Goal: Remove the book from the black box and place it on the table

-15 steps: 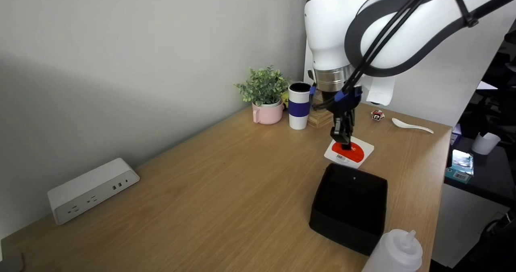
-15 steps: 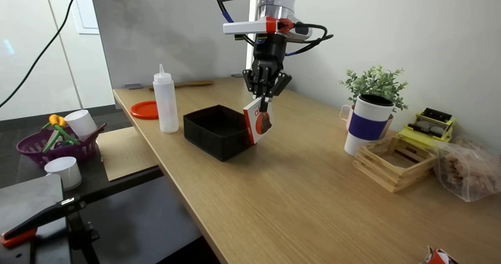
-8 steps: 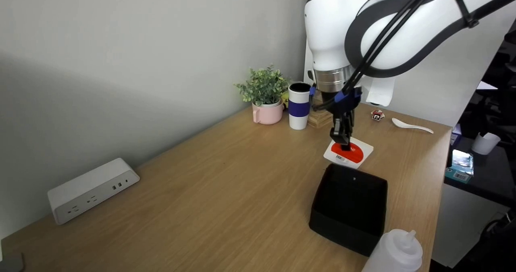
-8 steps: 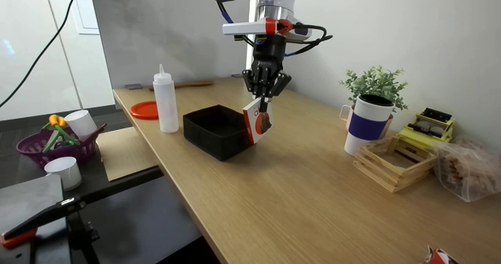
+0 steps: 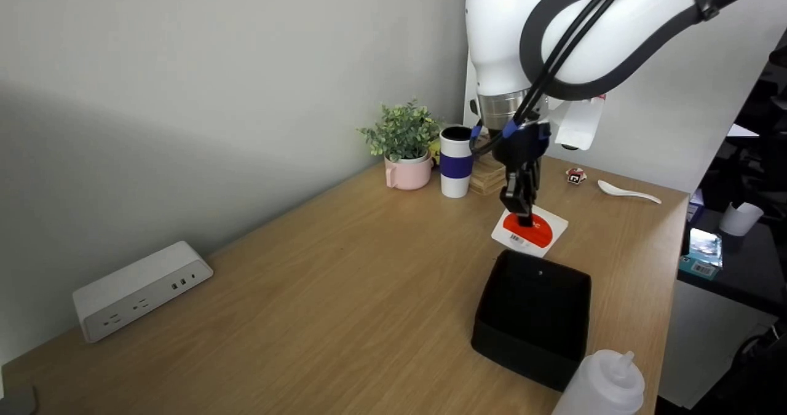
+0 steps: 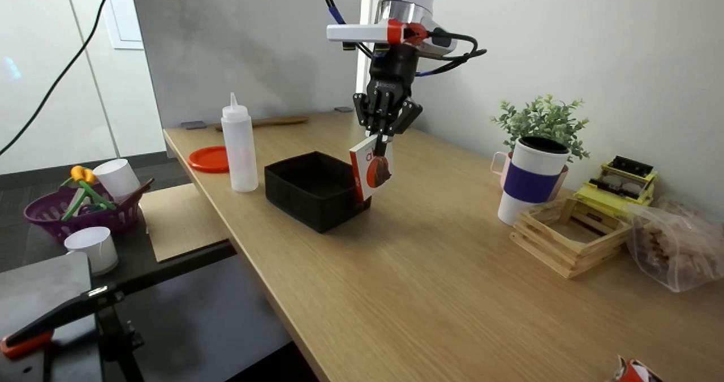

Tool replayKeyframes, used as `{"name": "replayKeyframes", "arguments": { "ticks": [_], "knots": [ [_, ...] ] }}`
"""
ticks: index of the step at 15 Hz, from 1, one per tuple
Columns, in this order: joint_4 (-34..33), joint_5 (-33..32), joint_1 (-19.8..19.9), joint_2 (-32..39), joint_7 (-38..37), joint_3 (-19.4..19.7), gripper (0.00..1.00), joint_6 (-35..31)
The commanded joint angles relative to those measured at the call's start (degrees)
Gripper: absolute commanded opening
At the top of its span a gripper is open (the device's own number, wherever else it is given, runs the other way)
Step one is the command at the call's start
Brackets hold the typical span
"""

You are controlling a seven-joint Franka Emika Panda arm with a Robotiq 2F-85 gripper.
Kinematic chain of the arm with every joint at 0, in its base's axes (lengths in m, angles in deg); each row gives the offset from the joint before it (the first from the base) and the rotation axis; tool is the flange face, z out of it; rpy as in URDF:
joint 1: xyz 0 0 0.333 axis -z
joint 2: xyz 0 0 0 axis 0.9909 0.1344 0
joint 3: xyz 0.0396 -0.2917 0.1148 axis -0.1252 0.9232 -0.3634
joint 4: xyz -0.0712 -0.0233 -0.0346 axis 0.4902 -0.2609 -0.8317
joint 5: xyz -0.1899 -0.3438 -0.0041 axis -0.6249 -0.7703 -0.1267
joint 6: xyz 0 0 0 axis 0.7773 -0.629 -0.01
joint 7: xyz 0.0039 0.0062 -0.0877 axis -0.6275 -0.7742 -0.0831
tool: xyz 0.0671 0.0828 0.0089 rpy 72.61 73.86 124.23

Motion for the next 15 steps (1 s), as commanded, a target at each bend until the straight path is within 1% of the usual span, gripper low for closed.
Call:
{"name": "replayKeyframes", "arguments": {
  "ticks": [1,5,9,15],
  "knots": [
    [-0.94,1.69,1.25,0.05,0.51,0.08,0.04,2.64],
    [-0.92,0.84,1.70,-0.37,-0.40,1.16,0.04,3.60],
    [-0.61,1.49,2.16,-0.41,-0.82,1.69,0.04,4.42],
    [0.39,8.91,4.57,0.53,2.33,0.62,0.04,5.44]
  ]
}}
